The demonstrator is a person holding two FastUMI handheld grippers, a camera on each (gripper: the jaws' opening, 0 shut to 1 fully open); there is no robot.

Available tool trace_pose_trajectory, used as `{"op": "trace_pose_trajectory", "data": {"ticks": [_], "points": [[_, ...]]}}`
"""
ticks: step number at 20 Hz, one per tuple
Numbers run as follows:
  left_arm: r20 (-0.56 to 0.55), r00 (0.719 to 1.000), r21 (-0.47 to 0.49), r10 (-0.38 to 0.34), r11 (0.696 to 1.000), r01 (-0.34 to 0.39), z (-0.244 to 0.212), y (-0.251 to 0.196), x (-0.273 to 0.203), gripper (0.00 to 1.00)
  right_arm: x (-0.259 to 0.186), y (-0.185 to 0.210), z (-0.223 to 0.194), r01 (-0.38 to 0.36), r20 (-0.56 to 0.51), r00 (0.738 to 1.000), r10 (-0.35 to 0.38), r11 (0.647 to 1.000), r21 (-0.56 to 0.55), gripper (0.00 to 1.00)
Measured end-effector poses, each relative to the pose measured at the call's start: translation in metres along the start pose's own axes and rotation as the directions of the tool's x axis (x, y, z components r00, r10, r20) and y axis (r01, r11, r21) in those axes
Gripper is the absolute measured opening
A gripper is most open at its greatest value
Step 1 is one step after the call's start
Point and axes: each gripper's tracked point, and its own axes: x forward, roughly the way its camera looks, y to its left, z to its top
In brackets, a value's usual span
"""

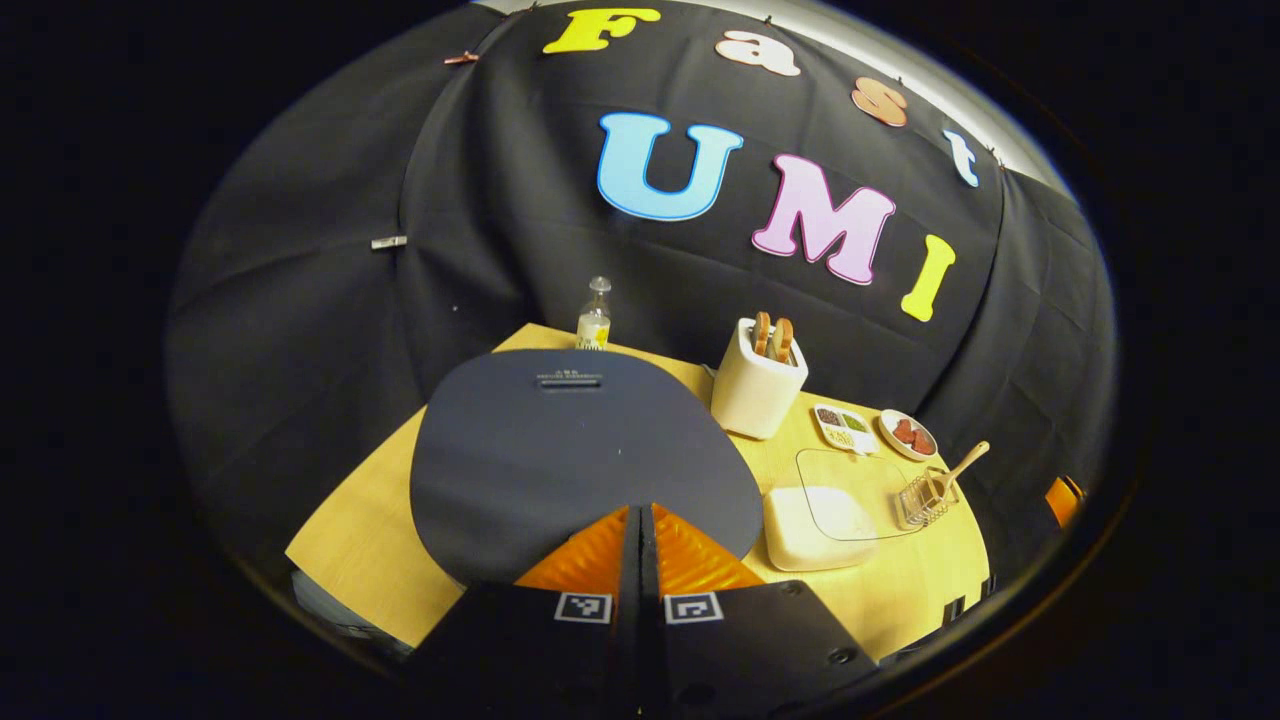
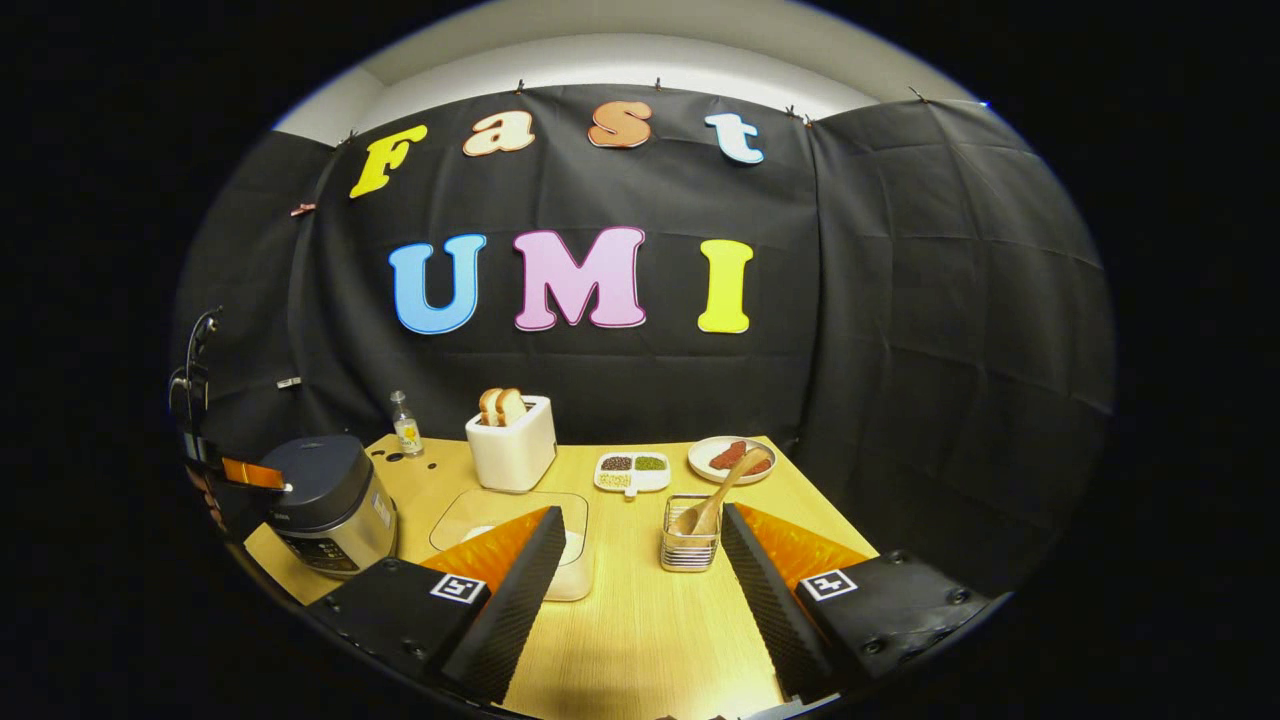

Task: Close the left gripper, press the button to open the rice cooker; take a wooden spoon from the chopstick holder with the right hand, scoop a spoonful of rice and pour it into the rice cooker, then put the wooden spoon back into the chopstick holder.

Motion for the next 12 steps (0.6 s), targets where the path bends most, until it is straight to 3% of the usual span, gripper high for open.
{"op": "trace_pose_trajectory", "data": {"ticks": [3,9,12], "points": [[-0.015,1.0,-0.014,-0.015,1.0,0.014,-0.004,0.001,0.0,0.06,-0.008,0.001,-0.005,0.022,-0.011,1.0,-0.022,1.0,-0.015,0.98],[-0.024,1.0,0.161,-0.007,0.987,0.011,-0.01,0.0,0.001,0.06,-0.028,0.002,-0.006,0.046,-0.018,0.999,-0.047,0.998,-0.033,0.98],[0.001,1.0,0.17,0.006,0.985,-0.006,-0.007,0.002,0.001,0.06,-0.032,-0.002,-0.003,0.043,-0.003,0.999,-0.043,0.998,-0.054,0.98]]}}
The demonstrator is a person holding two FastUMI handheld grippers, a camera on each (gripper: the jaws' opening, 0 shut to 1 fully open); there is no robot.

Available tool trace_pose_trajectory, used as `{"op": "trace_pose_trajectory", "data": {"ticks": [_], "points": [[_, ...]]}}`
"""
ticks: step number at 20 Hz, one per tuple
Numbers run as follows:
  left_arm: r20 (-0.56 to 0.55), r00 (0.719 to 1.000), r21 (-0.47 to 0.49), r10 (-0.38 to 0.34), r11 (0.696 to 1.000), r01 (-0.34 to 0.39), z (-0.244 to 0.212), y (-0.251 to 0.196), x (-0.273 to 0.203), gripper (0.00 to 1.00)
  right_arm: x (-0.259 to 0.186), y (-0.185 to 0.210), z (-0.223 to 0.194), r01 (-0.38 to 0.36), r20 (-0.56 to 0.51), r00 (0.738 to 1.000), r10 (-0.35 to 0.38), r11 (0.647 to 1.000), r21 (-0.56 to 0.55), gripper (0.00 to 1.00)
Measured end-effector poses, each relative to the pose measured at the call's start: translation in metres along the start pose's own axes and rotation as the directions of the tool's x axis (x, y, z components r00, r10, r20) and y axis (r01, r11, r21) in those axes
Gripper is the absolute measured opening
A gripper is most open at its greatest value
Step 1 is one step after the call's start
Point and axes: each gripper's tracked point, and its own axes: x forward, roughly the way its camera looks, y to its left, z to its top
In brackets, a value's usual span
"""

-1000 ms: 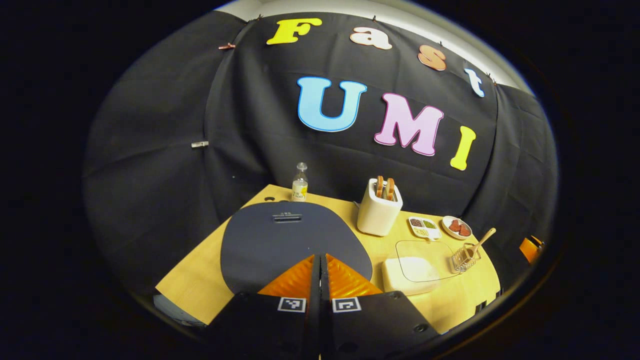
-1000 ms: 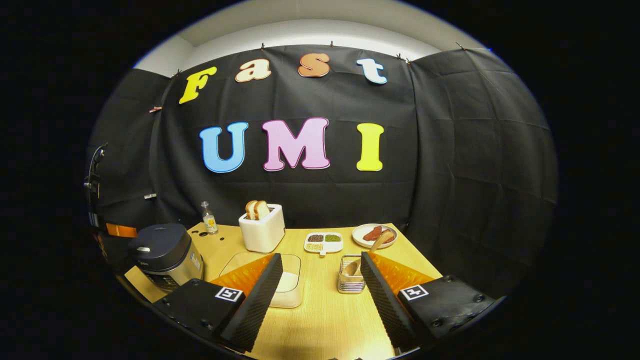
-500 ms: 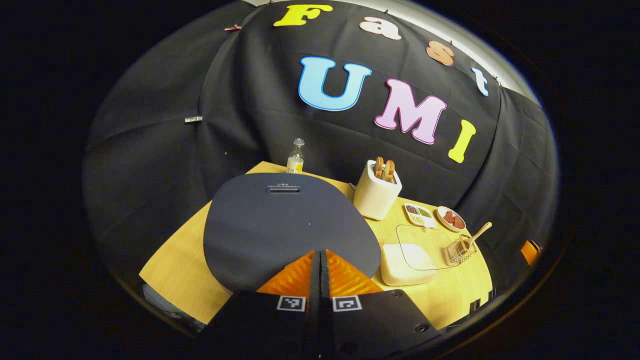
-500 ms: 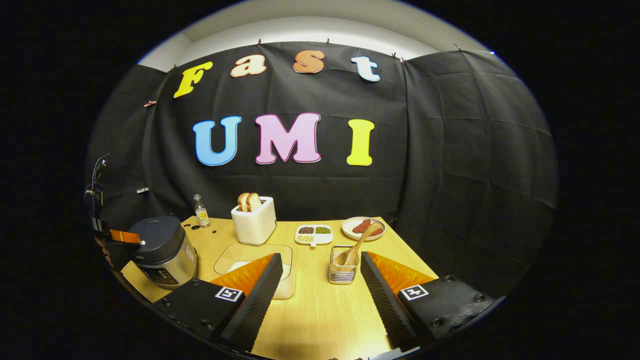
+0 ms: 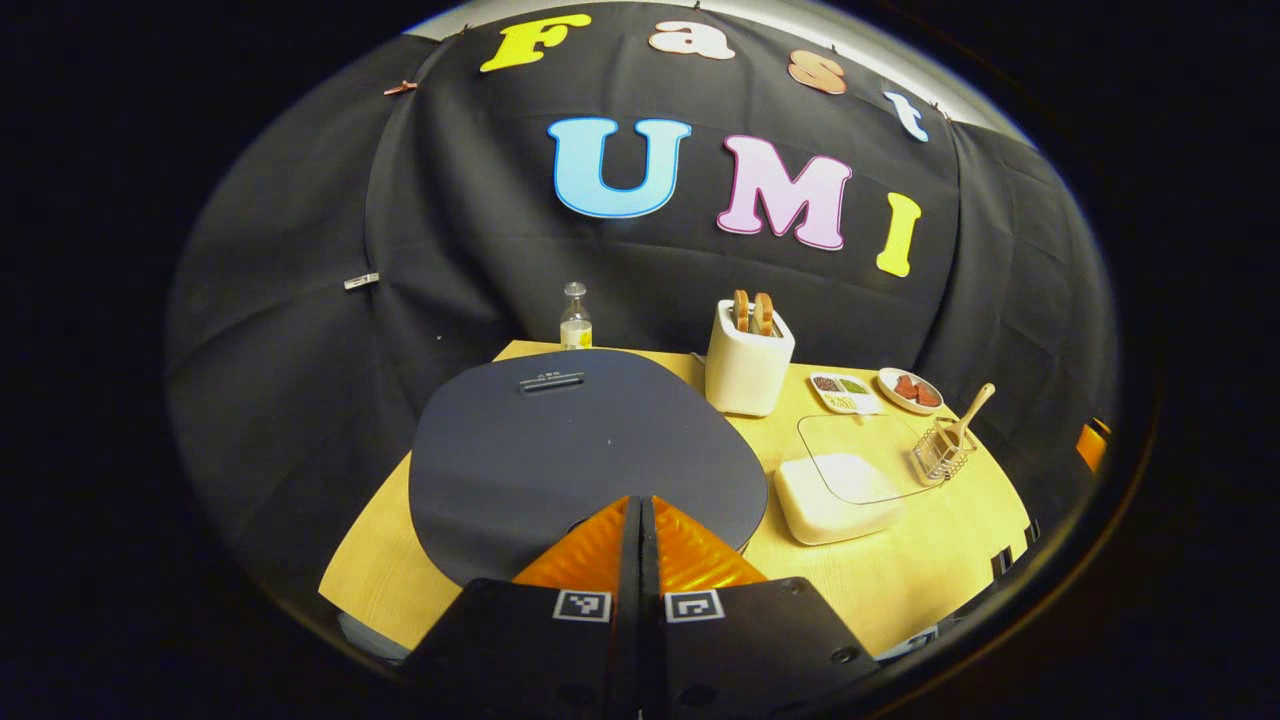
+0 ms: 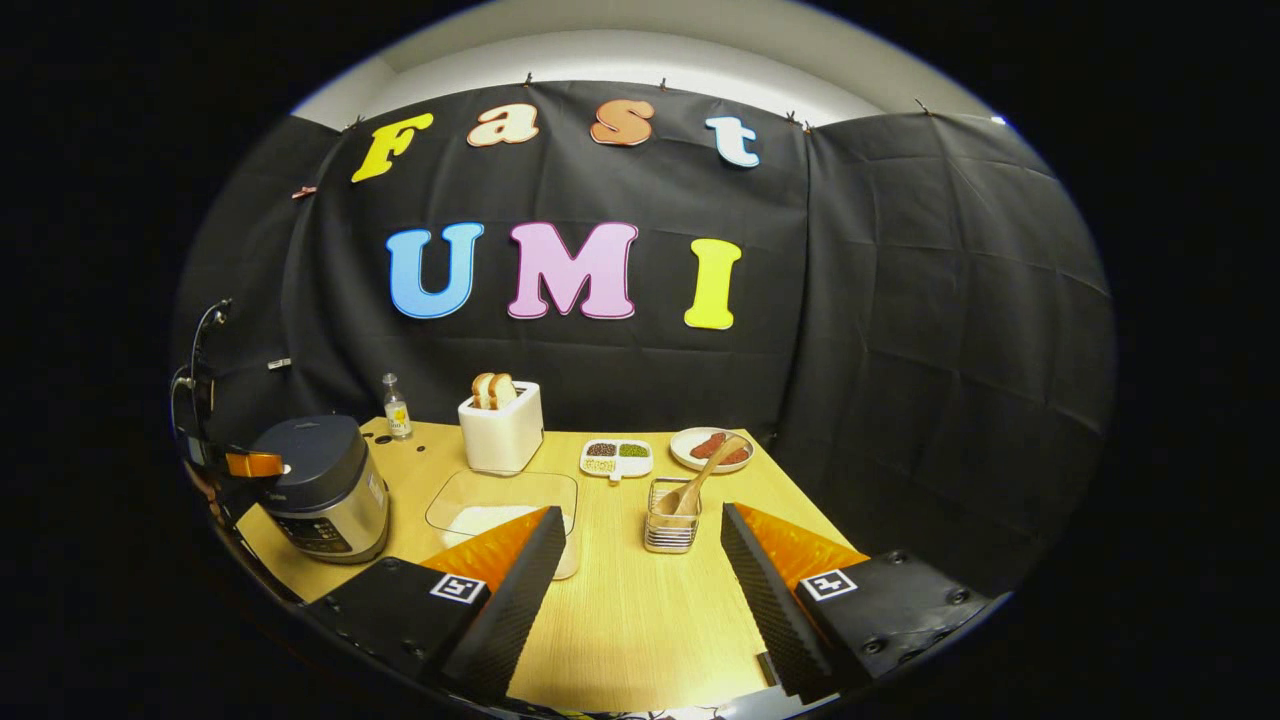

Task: Close the left gripper, press the button to open the rice cooker; take a wooden spoon from the chopstick holder with the right hand, scoop a spoonful of rice and pour it into the rice cooker, then put the wooden spoon back into the chopstick holder.

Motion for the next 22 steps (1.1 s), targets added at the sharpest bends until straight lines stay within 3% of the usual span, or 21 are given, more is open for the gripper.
{"op": "trace_pose_trajectory", "data": {"ticks": [3,6,9,11,13,16,20,22], "points": [[0.026,0.998,-0.048,0.052,0.998,-0.051,0.011,0.0,-0.005,0.06,0.021,-0.011,0.009,0.005,0.029,1.0,-0.006,0.999,0.031,0.98],[0.126,0.982,-0.024,0.137,0.99,-0.135,0.049,-0.003,-0.024,0.07,0.053,-0.021,0.009,-0.001,0.033,0.999,-0.001,0.998,0.065,0.98],[0.262,0.928,0.036,0.264,0.959,-0.282,0.104,0.0,-0.046,0.08,0.082,-0.029,0.003,-0.021,0.018,1.0,0.019,0.993,0.117,0.98],[0.352,0.885,0.042,0.305,0.939,-0.341,0.14,-0.007,-0.063,0.08,0.102,-0.038,0.001,-0.02,0.011,1.0,0.018,0.989,0.146,0.98],[0.358,0.886,0.053,0.293,0.941,-0.333,0.145,-0.028,-0.06,0.12,0.12,-0.047,-0.005,-0.017,0.0,1.0,0.018,0.986,0.168,0.98],[0.313,0.911,0.009,0.267,0.959,-0.284,0.127,-0.055,-0.048,0.34,0.144,-0.061,-0.021,-0.003,-0.037,0.999,0.01,0.985,0.173,0.98],[0.251,0.911,-0.028,0.327,0.943,-0.331,0.101,-0.074,-0.038,0.98,0.18,-0.082,-0.039,0.007,-0.088,0.996,0.011,0.98,0.198,0.98],[0.222,0.917,-0.043,0.332,0.943,-0.331,0.092,-0.086,-0.034,0.97,0.198,-0.093,-0.044,0.017,-0.107,0.994,0.007,0.975,0.221,0.98]]}}
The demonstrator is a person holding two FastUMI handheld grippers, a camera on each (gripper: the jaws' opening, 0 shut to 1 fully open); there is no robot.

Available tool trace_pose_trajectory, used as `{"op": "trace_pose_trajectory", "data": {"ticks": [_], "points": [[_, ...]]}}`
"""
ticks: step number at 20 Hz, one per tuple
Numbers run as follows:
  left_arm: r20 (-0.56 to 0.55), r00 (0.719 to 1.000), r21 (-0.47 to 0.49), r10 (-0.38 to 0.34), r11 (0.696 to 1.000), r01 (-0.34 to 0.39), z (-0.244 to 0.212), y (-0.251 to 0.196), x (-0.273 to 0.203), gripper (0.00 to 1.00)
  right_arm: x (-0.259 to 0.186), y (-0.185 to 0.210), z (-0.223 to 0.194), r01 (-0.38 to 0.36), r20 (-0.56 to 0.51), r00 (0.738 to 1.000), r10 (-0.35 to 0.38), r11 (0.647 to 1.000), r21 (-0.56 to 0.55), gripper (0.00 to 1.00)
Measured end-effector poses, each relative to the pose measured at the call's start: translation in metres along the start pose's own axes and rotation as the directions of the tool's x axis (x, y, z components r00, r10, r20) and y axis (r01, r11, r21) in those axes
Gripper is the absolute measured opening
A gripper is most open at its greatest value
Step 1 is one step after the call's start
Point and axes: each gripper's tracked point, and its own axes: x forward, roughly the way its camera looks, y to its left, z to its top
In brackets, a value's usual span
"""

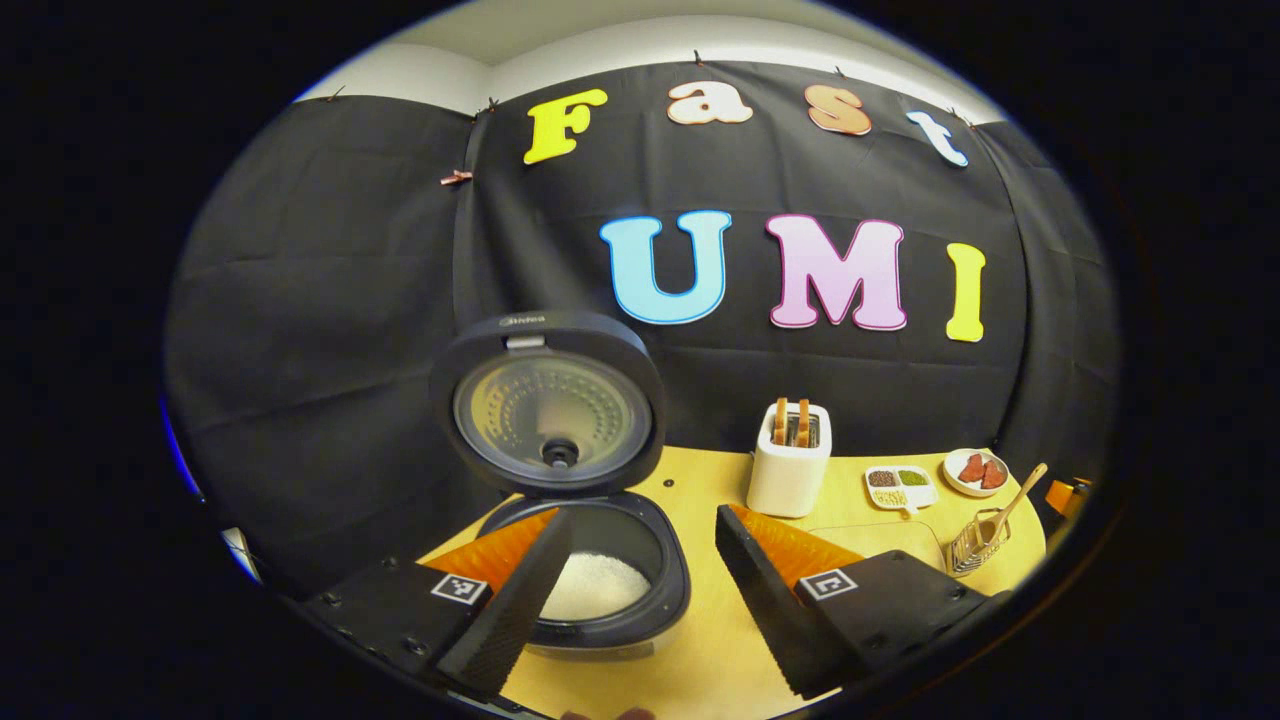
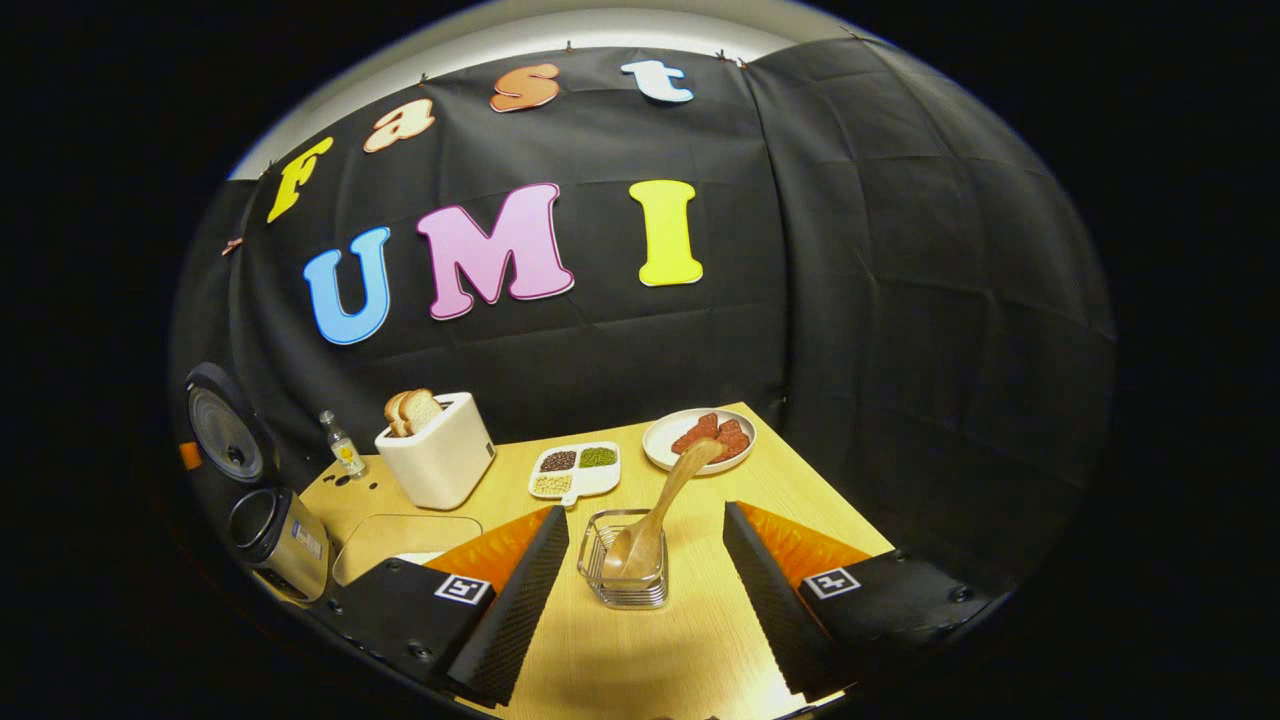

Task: Close the left gripper, press the button to open the rice cooker; take a wooden spoon from the chopstick holder with the right hand, scoop a spoonful of rice and pour it into the rice cooker, then put the wooden spoon back into the chopstick holder.

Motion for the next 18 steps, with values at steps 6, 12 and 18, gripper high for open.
{"op": "trace_pose_trajectory", "data": {"ticks": [6,12,18], "points": [[-0.093,0.995,-0.058,0.024,0.998,-0.029,-0.031,-0.028,-0.008,0.97,0.057,-0.02,-0.008,0.019,-0.072,0.997,-0.011,0.993,0.115,0.98],[-0.154,0.987,-0.051,0.036,0.998,-0.044,-0.05,-0.044,-0.015,0.98,0.105,-0.029,-0.029,0.067,-0.174,0.985,-0.018,0.958,0.278,0.98],[-0.205,0.978,-0.056,0.043,0.997,-0.056,-0.067,-0.054,-0.02,0.98,0.148,-0.027,-0.042,0.097,-0.22,0.975,-0.013,0.922,0.374,0.96]]}}
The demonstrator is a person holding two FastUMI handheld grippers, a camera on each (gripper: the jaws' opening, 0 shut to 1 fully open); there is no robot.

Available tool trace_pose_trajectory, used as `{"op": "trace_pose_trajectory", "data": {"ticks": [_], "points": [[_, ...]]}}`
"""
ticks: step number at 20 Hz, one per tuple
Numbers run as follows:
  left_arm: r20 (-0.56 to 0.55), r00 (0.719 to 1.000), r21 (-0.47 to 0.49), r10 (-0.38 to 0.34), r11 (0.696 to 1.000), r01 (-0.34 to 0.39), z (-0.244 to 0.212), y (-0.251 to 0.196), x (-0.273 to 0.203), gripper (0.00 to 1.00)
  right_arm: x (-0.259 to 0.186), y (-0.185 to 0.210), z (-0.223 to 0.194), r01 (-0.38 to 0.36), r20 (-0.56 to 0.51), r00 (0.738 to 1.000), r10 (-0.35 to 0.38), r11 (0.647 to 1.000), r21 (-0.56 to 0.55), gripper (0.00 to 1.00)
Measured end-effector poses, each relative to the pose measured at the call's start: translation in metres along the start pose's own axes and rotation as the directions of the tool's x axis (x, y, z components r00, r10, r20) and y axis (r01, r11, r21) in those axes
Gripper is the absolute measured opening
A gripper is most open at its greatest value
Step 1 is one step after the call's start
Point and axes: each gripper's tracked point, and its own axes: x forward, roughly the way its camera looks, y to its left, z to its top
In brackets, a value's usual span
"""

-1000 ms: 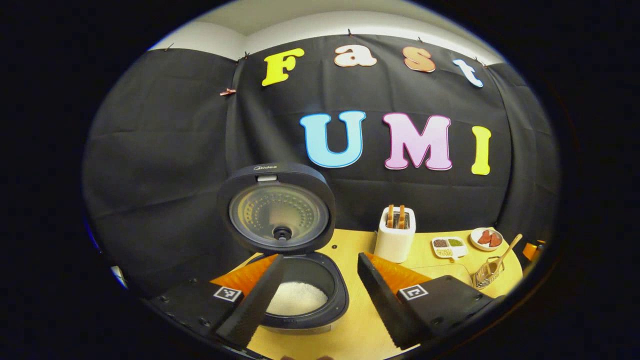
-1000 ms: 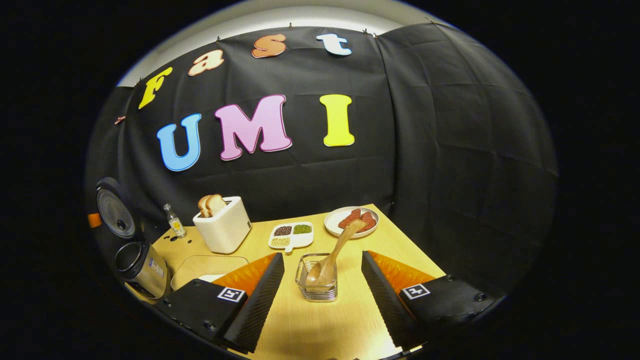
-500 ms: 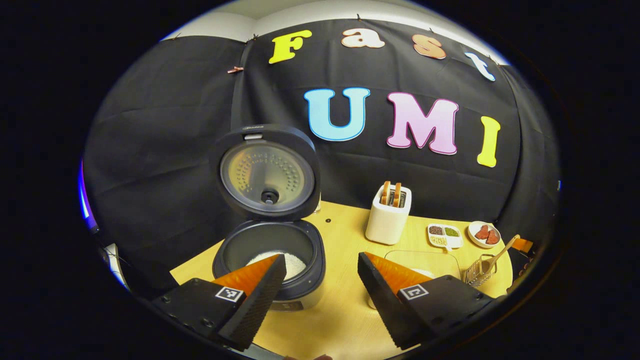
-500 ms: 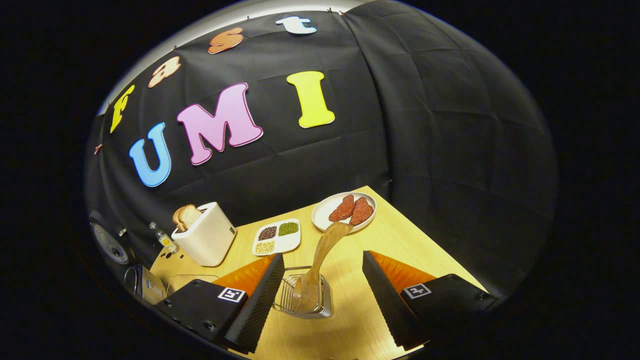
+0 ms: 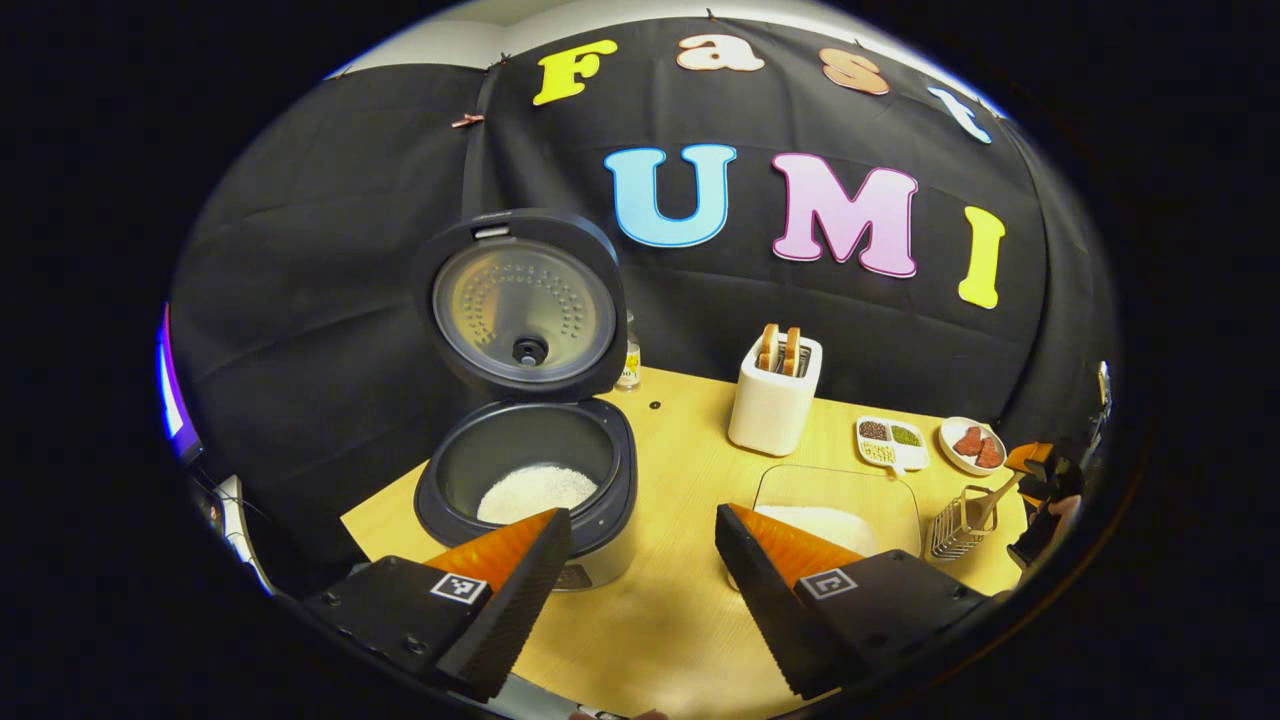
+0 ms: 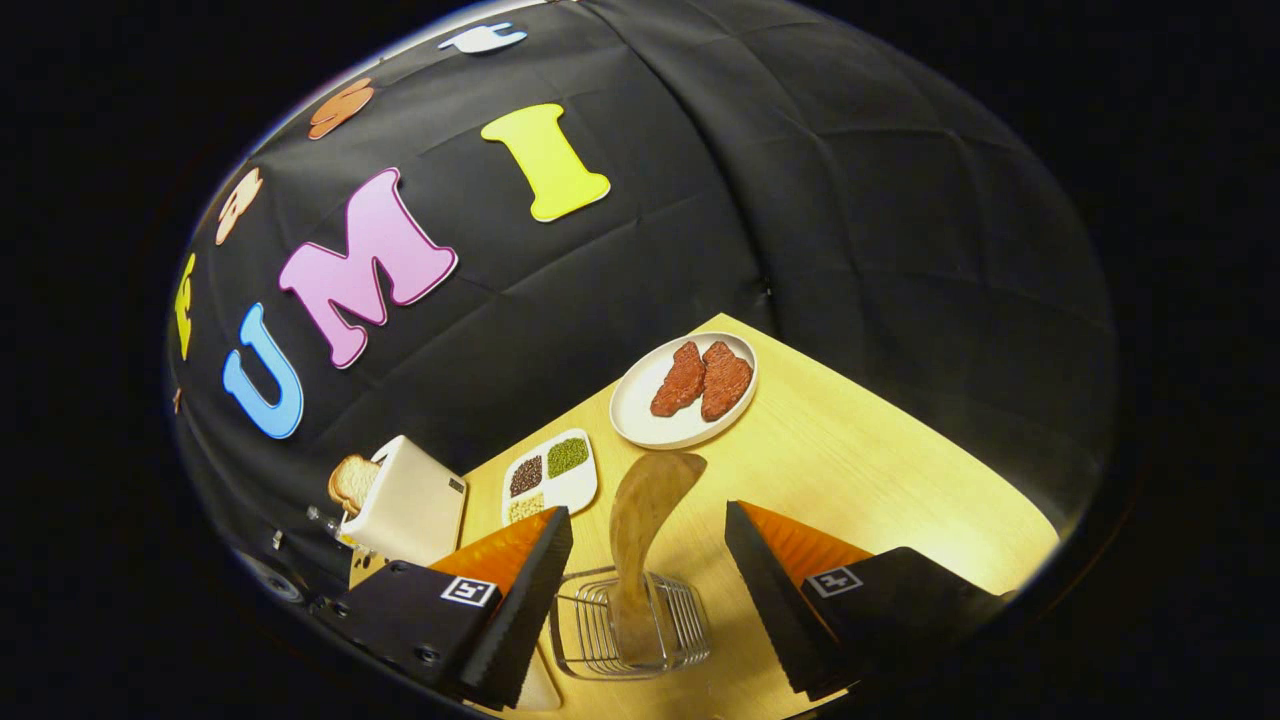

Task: Close the left gripper, press the button to open the rice cooker; take a wooden spoon from the chopstick holder with the right hand, scoop a spoonful of rice and pour it into the rice cooker, then put the wooden spoon back into the chopstick holder.

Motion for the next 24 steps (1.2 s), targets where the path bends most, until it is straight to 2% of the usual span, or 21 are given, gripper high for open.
{"op": "trace_pose_trajectory", "data": {"ticks": [3,4,5,6,7,9,10,15,18,22,24], "points": [[-0.02,1.0,0.012,0.002,1.0,-0.002,-0.009,-0.005,-0.004,0.98,0.013,0.004,-0.006,0.0,-0.054,0.999,0.004,0.998,0.063,0.86],[-0.037,0.999,0.034,0.011,0.999,-0.01,-0.016,-0.004,-0.005,0.97,0.017,0.005,-0.005,0.0,-0.059,0.998,0.004,0.997,0.073,0.67],[-0.056,0.998,0.05,0.014,0.999,-0.011,-0.024,-0.004,-0.005,0.98,0.018,0.007,-0.005,-0.005,-0.062,0.998,0.01,0.997,0.075,0.55],[-0.072,0.997,0.056,0.006,0.998,-0.002,-0.029,-0.008,-0.007,0.98,0.019,0.01,-0.005,-0.02,-0.073,0.997,0.025,0.998,0.066,0.49],[-0.08,0.997,0.056,-0.005,0.998,0.01,-0.031,-0.013,-0.01,0.98,0.016,0.012,-0.006,-0.018,-0.081,0.996,0.022,0.998,0.054,0.48],[-0.075,0.997,0.06,-0.018,0.998,0.023,-0.032,-0.02,-0.014,0.98,0.005,0.015,-0.004,-0.028,-0.082,0.996,0.033,0.998,0.059,0.27],[-0.075,0.997,0.062,-0.024,0.998,0.029,-0.033,-0.023,-0.015,0.98,0.017,0.015,-0.004,-0.038,-0.089,0.995,0.043,0.997,0.06,0.24],[-0.051,0.998,0.049,-0.047,0.998,0.05,-0.026,-0.033,-0.018,0.98,-0.008,0.034,0.014,-0.118,-0.02,0.993,0.118,0.993,0.006,0.2],[-0.033,0.998,0.038,-0.047,0.998,0.049,-0.022,-0.031,-0.021,0.98,-0.023,0.042,0.029,-0.129,0.017,0.991,0.13,0.991,-0.03,0.21],[-0.068,0.996,-0.056,-0.059,0.997,0.055,-0.033,-0.026,-0.025,0.98,-0.049,0.06,0.046,-0.156,0.078,0.984,0.161,0.986,-0.063,0.2],[-0.064,0.996,-0.068,-0.058,0.996,0.053,-0.036,-0.023,-0.027,0.98,-0.059,0.066,0.049,-0.157,0.088,0.983,0.163,0.985,-0.069,0.2]]}}
